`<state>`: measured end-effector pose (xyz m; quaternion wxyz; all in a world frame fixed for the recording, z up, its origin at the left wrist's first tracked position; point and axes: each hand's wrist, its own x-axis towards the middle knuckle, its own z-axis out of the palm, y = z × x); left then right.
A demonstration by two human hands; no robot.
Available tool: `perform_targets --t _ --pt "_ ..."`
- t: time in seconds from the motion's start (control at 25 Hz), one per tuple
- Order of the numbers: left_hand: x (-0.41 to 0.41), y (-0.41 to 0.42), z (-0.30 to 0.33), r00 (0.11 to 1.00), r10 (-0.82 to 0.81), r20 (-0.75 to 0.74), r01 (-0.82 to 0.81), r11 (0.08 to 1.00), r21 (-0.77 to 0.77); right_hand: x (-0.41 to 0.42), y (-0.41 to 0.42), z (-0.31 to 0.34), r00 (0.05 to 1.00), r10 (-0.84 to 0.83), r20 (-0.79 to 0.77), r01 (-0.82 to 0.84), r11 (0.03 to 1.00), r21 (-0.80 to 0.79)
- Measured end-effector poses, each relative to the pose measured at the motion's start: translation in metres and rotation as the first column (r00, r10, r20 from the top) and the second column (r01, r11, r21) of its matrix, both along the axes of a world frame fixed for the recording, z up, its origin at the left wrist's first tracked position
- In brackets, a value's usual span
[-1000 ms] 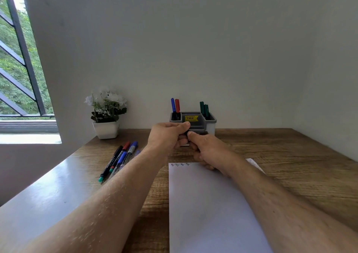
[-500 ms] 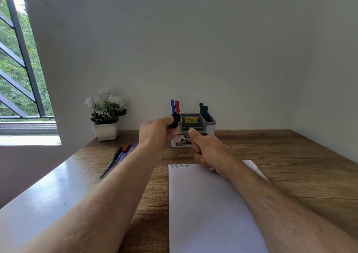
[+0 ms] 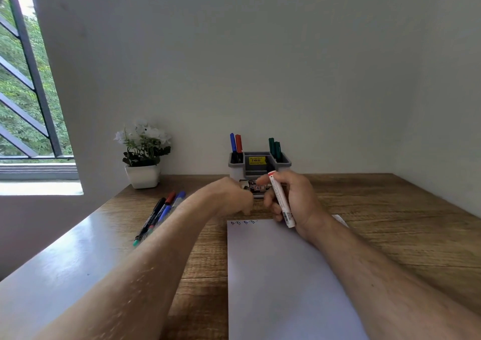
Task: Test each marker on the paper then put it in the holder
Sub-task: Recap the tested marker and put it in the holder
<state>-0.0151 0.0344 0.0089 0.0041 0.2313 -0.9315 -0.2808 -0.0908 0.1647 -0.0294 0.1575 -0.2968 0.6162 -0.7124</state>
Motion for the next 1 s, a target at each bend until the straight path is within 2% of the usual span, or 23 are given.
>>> perform_targets --t 0.16,0.32,0.48,0.56,0.68,0.88,1.0 --pt "-0.001 -0.009 -0.006 0.987 -0.079 0.140 0.081 0.997 -0.010 0.003 -0.002 0.003 0.999 -0.050 -0.009 0.050 0.999 0.005" --pt "-0.004 -0.012 -0.009 0.987 -0.114 0.115 0.109 0.993 0.047 0.006 0.001 0.006 0.991 -0.120 -0.064 0.120 0.993 -0.008" --pt "-0.001 -0.014 -0.006 0.985 -0.116 0.128 0.107 0.992 0.073 0.007 0.003 0.008 0.998 -0.056 -0.005 0.056 0.998 -0.002" --pt "0.000 -0.014 -0.006 0.985 -0.113 0.134 0.102 0.991 0.081 0.007 0.004 0.007 0.996 -0.077 -0.044 0.079 0.996 0.044" --pt "0.001 -0.012 -0.005 0.982 -0.118 0.146 0.102 0.988 0.113 0.002 0.007 0.004 0.973 -0.175 -0.151 0.198 0.968 0.154" --pt "0.000 -0.012 -0.005 0.983 -0.109 0.148 0.089 0.987 0.131 0.000 0.007 -0.001 0.982 -0.063 -0.176 0.123 0.927 0.355" --pt "0.000 -0.012 -0.005 0.982 -0.104 0.155 0.082 0.987 0.140 -0.005 0.005 -0.004 0.955 -0.109 -0.274 0.225 0.871 0.436"
